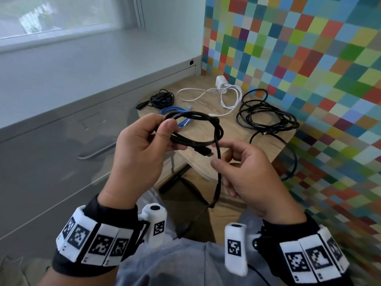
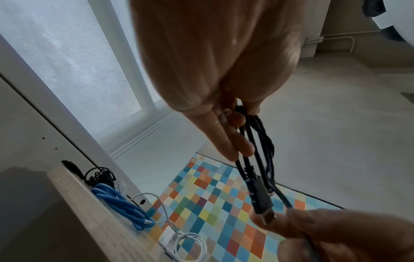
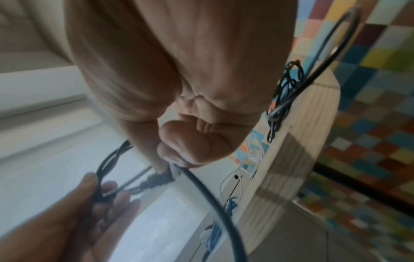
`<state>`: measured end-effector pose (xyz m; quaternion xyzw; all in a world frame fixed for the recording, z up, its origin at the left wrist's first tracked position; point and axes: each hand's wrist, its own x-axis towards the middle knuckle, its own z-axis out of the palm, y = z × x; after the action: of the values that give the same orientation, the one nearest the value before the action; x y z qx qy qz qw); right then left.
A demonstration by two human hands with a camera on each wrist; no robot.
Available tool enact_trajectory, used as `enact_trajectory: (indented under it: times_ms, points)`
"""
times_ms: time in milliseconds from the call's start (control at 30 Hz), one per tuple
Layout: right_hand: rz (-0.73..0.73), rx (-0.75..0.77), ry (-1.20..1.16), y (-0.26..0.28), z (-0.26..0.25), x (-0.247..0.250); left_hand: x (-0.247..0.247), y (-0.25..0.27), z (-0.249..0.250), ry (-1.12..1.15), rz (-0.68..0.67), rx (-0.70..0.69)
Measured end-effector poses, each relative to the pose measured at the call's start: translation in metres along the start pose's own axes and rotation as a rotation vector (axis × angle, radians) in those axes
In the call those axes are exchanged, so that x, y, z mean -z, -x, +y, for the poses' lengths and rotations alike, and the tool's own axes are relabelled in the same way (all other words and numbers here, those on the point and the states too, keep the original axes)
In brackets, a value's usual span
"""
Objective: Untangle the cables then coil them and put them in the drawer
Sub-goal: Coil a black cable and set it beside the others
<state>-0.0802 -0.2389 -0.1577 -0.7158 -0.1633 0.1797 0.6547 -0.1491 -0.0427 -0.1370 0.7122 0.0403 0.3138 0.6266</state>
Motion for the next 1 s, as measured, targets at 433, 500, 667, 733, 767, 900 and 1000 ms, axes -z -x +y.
enact_trajectory:
  times_ms: [433, 500, 667, 733, 767, 900, 1000]
  points:
    - [0.158, 0.022, -0.615, -0.004, -0.003, -0.024, -0.028, 0.01, -0.001, 0.428, -0.045, 0.362]
    - [0.164, 0.013, -0.652, -0.005, -0.003, -0.025, -0.034, 0.013, -0.002, 0.446, -0.061, 0.394]
    - [0.141, -0.036, -0.722, -0.004, -0.001, -0.021, -0.044, 0.016, -0.008, 0.457, -0.07, 0.449]
    - [0.128, -0.049, -0.741, -0.004, -0.002, -0.019, -0.045, 0.016, -0.01, 0.431, -0.071, 0.446]
    - [0.129, -0.049, -0.756, -0.005, -0.002, -0.018, -0.046, 0.017, -0.011, 0.41, -0.074, 0.439]
    - [0.107, -0.058, -0.832, -0.004, -0.002, -0.013, -0.047, 0.017, -0.013, 0.331, -0.073, 0.42]
    - [0.089, -0.061, -0.826, -0.003, -0.003, -0.011, -0.045, 0.016, -0.015, 0.27, -0.074, 0.388]
